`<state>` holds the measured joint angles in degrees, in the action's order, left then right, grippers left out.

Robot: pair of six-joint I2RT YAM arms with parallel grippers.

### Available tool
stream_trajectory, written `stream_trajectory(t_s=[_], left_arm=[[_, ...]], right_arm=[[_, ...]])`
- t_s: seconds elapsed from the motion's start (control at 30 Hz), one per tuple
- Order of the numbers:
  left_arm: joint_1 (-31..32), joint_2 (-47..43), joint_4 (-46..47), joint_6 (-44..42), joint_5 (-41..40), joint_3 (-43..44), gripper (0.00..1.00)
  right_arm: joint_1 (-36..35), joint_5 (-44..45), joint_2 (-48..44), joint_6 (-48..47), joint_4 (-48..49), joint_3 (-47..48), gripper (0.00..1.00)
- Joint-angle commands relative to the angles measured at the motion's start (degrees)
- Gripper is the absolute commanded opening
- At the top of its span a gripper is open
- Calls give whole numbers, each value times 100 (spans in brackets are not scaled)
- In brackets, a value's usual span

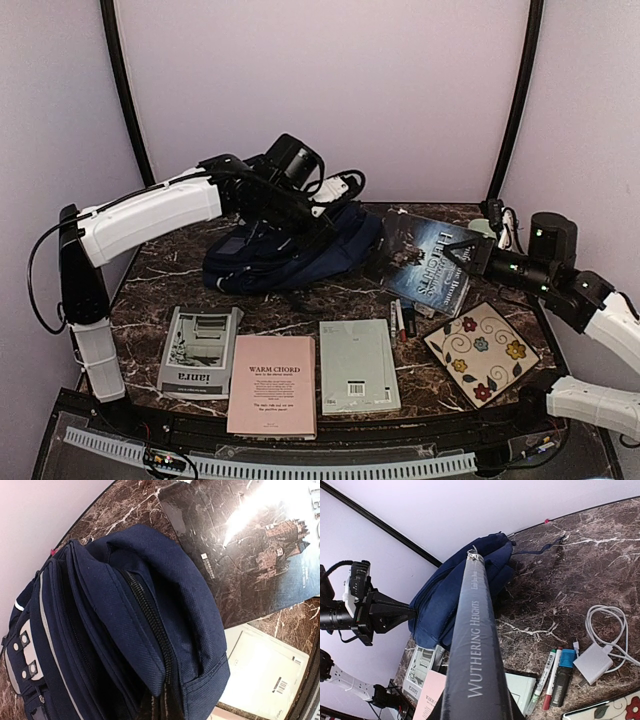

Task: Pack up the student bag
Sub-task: Pick up the largest pocket of the bag from the student bag.

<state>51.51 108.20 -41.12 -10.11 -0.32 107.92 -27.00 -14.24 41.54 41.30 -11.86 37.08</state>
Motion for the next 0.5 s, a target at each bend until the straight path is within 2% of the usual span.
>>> stream_trajectory(t_s=[0.0, 0.1, 0.23, 0.27, 0.37, 0.47], left_arm=[[119, -226, 548, -144, 616, -456, 0], [183, -233, 216, -265, 934, -905, 0], [291, -216, -208, -509, 1602, -1357, 1], [343, -174, -305, -623, 1653, -1372, 9], [427, -14, -559, -859, 1613, -1184, 43], [415, 2, -371, -913, 1227, -1074, 62]], right_arm=[[-15, 289, -175, 190, 691, 318, 0], [-16, 805, -369, -95, 28, 562, 0], [-15, 1135, -550, -300, -339, 579, 0], [-15, 1162, -550, -318, -373, 574, 0], [-15, 1151, -493, -359, -355, 557, 0], [-15, 1051, -404, -436, -326, 609, 0]])
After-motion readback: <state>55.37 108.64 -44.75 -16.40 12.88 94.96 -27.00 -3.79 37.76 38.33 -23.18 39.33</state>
